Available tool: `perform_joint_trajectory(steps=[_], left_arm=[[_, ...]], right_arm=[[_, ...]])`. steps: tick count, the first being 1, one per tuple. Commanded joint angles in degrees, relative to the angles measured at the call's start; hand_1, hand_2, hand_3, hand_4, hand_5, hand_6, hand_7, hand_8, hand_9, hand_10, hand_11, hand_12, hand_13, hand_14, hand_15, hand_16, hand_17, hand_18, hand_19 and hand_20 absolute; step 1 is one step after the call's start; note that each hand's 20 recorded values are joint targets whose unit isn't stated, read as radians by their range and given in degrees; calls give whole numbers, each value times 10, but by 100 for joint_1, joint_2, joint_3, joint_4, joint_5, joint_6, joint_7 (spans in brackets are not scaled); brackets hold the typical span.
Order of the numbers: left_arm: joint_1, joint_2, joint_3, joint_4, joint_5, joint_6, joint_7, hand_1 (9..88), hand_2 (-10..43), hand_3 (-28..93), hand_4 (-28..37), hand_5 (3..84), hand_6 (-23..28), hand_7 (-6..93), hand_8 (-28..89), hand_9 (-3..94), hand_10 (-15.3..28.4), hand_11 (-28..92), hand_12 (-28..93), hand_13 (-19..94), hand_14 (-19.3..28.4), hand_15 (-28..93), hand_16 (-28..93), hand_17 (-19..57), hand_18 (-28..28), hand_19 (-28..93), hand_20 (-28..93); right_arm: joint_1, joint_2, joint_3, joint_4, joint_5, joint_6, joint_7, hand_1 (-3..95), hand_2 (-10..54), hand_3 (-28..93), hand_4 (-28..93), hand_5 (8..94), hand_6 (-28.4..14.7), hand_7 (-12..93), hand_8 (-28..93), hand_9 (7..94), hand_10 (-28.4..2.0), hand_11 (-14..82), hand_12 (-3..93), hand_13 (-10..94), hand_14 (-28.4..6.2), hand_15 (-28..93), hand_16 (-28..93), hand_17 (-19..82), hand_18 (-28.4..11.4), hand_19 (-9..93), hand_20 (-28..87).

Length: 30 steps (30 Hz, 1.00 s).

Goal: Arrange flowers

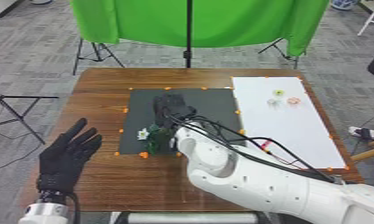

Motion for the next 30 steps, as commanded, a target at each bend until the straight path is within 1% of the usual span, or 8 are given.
perform_joint_trajectory(steps=[1, 10, 11, 13, 15, 22, 29, 30], left_arm=[[-55, -89, -16, 65, 78, -81, -130, 215, 47, 821, -282, 383, 87, 108, -91, 353, 203, 231, 118, 221, 276, 502, -73, -107, 269, 510, 198], [-79, -135, -37, 68, 111, -122, -209, 215, 45, 825, -280, 383, 87, 109, -91, 354, 203, 232, 118, 221, 276, 503, -73, -107, 269, 511, 198], [-81, -121, -24, 70, 101, -106, -177, 215, 44, 826, -279, 383, 87, 109, -91, 354, 203, 233, 118, 220, 277, 504, -73, -107, 269, 511, 198], [-91, -130, -37, 72, 121, -132, -224, 215, 44, 827, -278, 383, 86, 109, -91, 354, 203, 233, 118, 221, 277, 504, -73, -107, 269, 510, 198], [-83, -118, -19, 75, 106, -124, -203, 216, 44, 827, -277, 382, 86, 110, -92, 353, 203, 232, 118, 221, 277, 504, -73, -107, 270, 510, 198], [-71, -187, -51, 63, 153, -154, -282, 219, 43, 829, -273, 381, 86, 110, -92, 354, 204, 233, 117, 221, 276, 503, -74, -107, 269, 510, 198], [40, -269, -75, 28, 178, -151, -266, 220, 43, 828, -269, 382, 86, 111, -92, 353, 203, 233, 117, 221, 276, 503, -74, -107, 269, 510, 198], [80, -250, -70, 19, 150, -122, -208, 221, 43, 827, -269, 382, 86, 110, -92, 353, 203, 233, 117, 221, 276, 503, -74, -107, 269, 510, 198]], right_arm=[[146, -137, -294, 162, -468, -245, 370, 532, -95, 679, -283, 800, 12, 181, 2, 903, -78, 157, 337, 766, -56, 675, 210, 314, -208, 876, 449], [203, -160, -385, 210, -776, -305, 555, 434, -95, 728, -283, 753, 13, 150, -37, 842, -99, 296, 227, 740, -75, 706, 198, 300, -222, 885, 456], [235, -164, -419, 207, -804, -287, 585, 426, -95, 733, -283, 751, 13, 147, -44, 839, -100, 304, 217, 739, -77, 708, 197, 300, -223, 886, 456], [249, -173, -437, 209, -876, -324, 626, 413, -95, 744, -283, 746, 13, 145, -72, 833, -103, 322, 200, 734, -79, 715, 197, 299, -228, 893, 459], [236, -185, -409, 192, -828, -396, 637, 407, -95, 744, -283, 743, 10, 141, -110, 830, -104, 332, 192, 729, -83, 723, 198, 300, -229, 897, 461], [166, -159, -367, 177, -861, -531, 640, 398, -95, 734, -283, 731, 9, 144, -119, 812, -107, 394, 200, 716, -92, 755, 202, 298, -238, 906, 467], [240, 50, -170, -167, -848, -81, 691, 376, -95, 730, -283, 719, 6, 139, -119, 809, -110, 409, 197, 713, -95, 768, 203, 299, -242, 908, 471], [255, 112, -90, -234, -834, 11, 677, 372, -95, 731, -283, 719, 6, 139, -118, 809, -111, 410, 196, 713, -96, 770, 203, 299, -242, 909, 471]])
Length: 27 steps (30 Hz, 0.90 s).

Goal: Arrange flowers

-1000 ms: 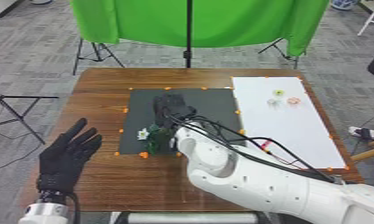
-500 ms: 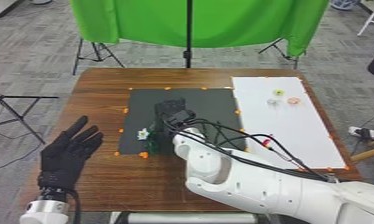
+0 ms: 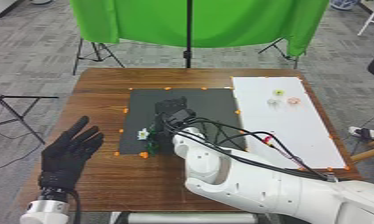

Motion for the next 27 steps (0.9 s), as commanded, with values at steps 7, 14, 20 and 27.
perform_joint_trajectory(steps=[7, 14, 20, 27], left_arm=[[302, -42, -2, -40, -31, 51, 176, 220, 43, 826, -271, 381, 86, 110, -92, 354, 203, 232, 117, 221, 277, 503, -74, -107, 269, 510, 198], [327, -96, 17, -45, -6, 40, 146, 217, 43, 825, -273, 381, 86, 110, -92, 353, 203, 231, 117, 221, 276, 502, -74, -107, 269, 510, 198], [314, -54, 65, -36, -30, 24, 232, 219, 42, 826, -272, 381, 86, 110, -91, 353, 203, 231, 117, 222, 276, 501, -73, -107, 269, 510, 198], [339, -19, 99, -35, -74, 57, 314, 219, 41, 825, -270, 381, 86, 110, -92, 353, 203, 232, 118, 222, 276, 502, -73, -107, 269, 510, 198]], right_arm=[[119, 1195, 1099, -911, 755, 957, 233, 343, -95, 722, -283, 697, -5, 134, -117, 785, -127, 363, 176, 689, -109, 753, 193, 289, -248, 898, 468], [-33, 2446, 1773, -944, 1753, 1100, 303, 338, -95, 755, -282, 646, -8, 140, -118, 706, -144, 286, 156, 627, -118, 724, 167, 253, -240, 864, 464], [217, 2844, 1642, -413, 1992, 788, 544, 330, -95, 781, -282, 582, -3, 142, -123, 637, -156, 248, 145, 575, -133, 722, 144, 225, -238, 853, 479], [260, 2931, 1411, 69, 1971, 408, 717, 325, -95, 786, -283, 565, 3, 146, -126, 599, -163, 223, 140, 546, -137, 719, 127, 208, -236, 836, 484]])
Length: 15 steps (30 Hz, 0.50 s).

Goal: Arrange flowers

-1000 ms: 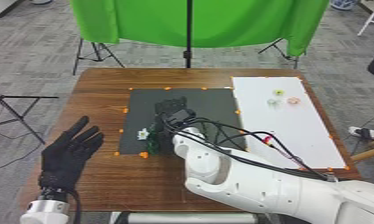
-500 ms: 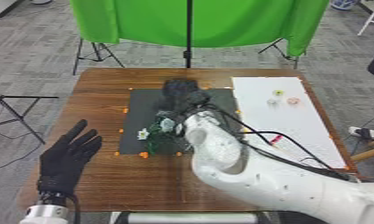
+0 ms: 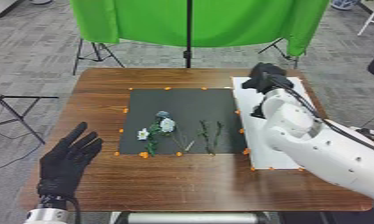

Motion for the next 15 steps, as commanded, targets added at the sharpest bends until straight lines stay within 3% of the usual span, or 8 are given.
perform_joint_trajectory(steps=[1, 8, 11, 12, 14, 15], left_arm=[[69, 14, 57, 6, -59, 51, 63, 219, 41, 825, -270, 381, 86, 111, -91, 353, 203, 232, 118, 222, 276, 502, -73, -107, 269, 510, 198], [82, 54, 77, -27, -72, 87, 127, 220, 40, 827, -269, 381, 86, 111, -92, 353, 203, 232, 118, 222, 275, 502, -73, -107, 269, 510, 198], [19, 45, 73, -25, -38, 55, 36, 221, 40, 826, -269, 382, 87, 110, -92, 353, 203, 231, 117, 222, 275, 503, -73, -107, 269, 509, 198], [38, 146, 111, -32, -89, 99, 118, 221, 40, 826, -270, 382, 87, 110, -92, 353, 203, 232, 117, 222, 276, 503, -73, -107, 269, 510, 198], [43, 167, 116, -28, -111, 108, 127, 221, 40, 826, -270, 382, 87, 110, -91, 353, 203, 233, 118, 222, 276, 502, -73, -107, 269, 510, 198], [54, 160, 109, -33, -107, 120, 115, 221, 40, 826, -269, 382, 87, 110, -91, 353, 203, 233, 118, 222, 276, 503, -73, -107, 269, 510, 198]], right_arm=[[53, 203, -81, 451, -113, -478, 189, 327, -95, 786, -283, 565, 4, 147, -126, 596, -162, 220, 139, 545, -136, 719, 125, 207, -236, 835, 485], [113, -260, -173, 958, -441, -1337, 208, 335, -95, 791, -283, 561, 15, 150, -129, 585, -162, 203, 137, 539, -137, 713, 116, 205, -235, 829, 487], [105, -405, -122, 1151, -412, -1612, 230, 336, -95, 794, -283, 554, 19, 149, -130, 578, -164, 194, 136, 532, -140, 705, 111, 203, -235, 824, 486], [93, -452, -82, 1203, -447, -1793, 207, 337, -95, 795, -283, 553, 19, 149, -130, 578, -164, 192, 136, 532, -141, 704, 110, 203, -235, 824, 485], [40, -546, 32, 1294, -627, -2299, 163, 346, -95, 797, -282, 554, 23, 149, -131, 576, -166, 185, 135, 531, -141, 701, 108, 202, -236, 822, 485], [37, -587, 16, 1366, -649, -2280, 154, 352, -95, 800, -282, 555, 26, 148, -132, 576, -166, 182, 134, 531, -141, 699, 107, 201, -236, 821, 484]])
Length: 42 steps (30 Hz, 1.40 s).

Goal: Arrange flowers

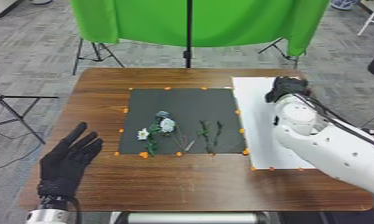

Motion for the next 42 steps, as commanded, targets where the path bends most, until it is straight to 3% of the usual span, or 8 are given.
perform_joint_trajectory(steps=[1, 4, 9, 18, 22, 33, 34, 42], left_arm=[[46, 120, 58, -28, -83, 116, 23, 220, 41, 826, -269, 382, 87, 110, -91, 354, 203, 233, 117, 222, 276, 504, -73, -107, 269, 510, 198], [37, 80, 43, -30, -79, 111, -11, 222, 41, 825, -268, 382, 87, 110, -91, 353, 203, 233, 117, 222, 276, 503, -73, -106, 268, 509, 197], [34, 80, 44, -33, -76, 120, 19, 222, 40, 825, -268, 382, 87, 110, -91, 353, 203, 233, 118, 222, 276, 502, -74, -107, 269, 510, 198], [74, 23, -38, -59, -49, 127, -43, 223, 40, 824, -268, 382, 87, 110, -91, 354, 203, 233, 117, 222, 275, 503, -74, -107, 270, 511, 198], [93, 248, 62, -55, -205, 224, 140, 223, 41, 823, -267, 382, 87, 109, -92, 354, 203, 233, 117, 222, 275, 504, -73, -107, 269, 510, 198], [127, 315, 74, -57, -215, 224, 164, 222, 41, 824, -266, 382, 87, 109, -91, 354, 203, 232, 117, 222, 276, 503, -74, -107, 269, 510, 198], [133, 387, 104, -53, -269, 254, 233, 223, 41, 823, -266, 382, 87, 108, -91, 354, 203, 233, 117, 222, 276, 503, -74, -107, 269, 510, 198], [91, 321, 48, -47, -210, 190, 53, 222, 41, 824, -266, 383, 87, 109, -91, 354, 204, 233, 117, 221, 276, 503, -74, -107, 269, 510, 198]], right_arm=[[7, -454, 44, 348, -269, -638, 6, 365, -95, 797, -282, 563, 30, 148, -133, 581, -165, 177, 133, 533, -141, 694, 105, 202, -237, 817, 483], [12, -503, -159, 507, -586, -453, 45, 439, -95, 782, -282, 668, 38, 147, -122, 686, -128, 176, 138, 634, -100, 632, 138, 250, -232, 828, 470], [-48, -386, -361, 509, -776, 173, 89, 620, -95, 638, -283, 875, 28, 159, 14, 929, -55, 96, 302, 808, -15, 526, 300, 362, -186, 873, 423], [58, -237, -396, -400, -1063, 1497, -307, 620, -95, 664, -283, 896, 21, 156, 23, 937, -44, 139, 293, 840, -10, 521, 309, 391, -190, 886, 419], [-12, -436, -292, -1006, -1150, 1721, -646, 620, -95, 668, -283, 898, 18, 154, 24, 937, -47, 139, 292, 841, -11, 522, 312, 392, -191, 889, 419], [-653, -1462, -239, -1453, -1357, 1299, -1172, 616, -95, 679, -283, 899, 15, 152, 31, 937, -50, 141, 292, 839, -14, 529, 315, 389, -196, 894, 419], [-682, -1513, -269, -1455, -1294, 1270, -1167, 615, -95, 681, -283, 898, 15, 151, 31, 937, -49, 138, 292, 837, -14, 531, 315, 387, -195, 894, 419], [-1040, -1650, -218, -1438, -1367, 877, -1121, 592, -95, 704, -283, 872, 14, 154, 33, 935, -61, 104, 312, 795, -20, 555, 307, 357, -192, 892, 417]])
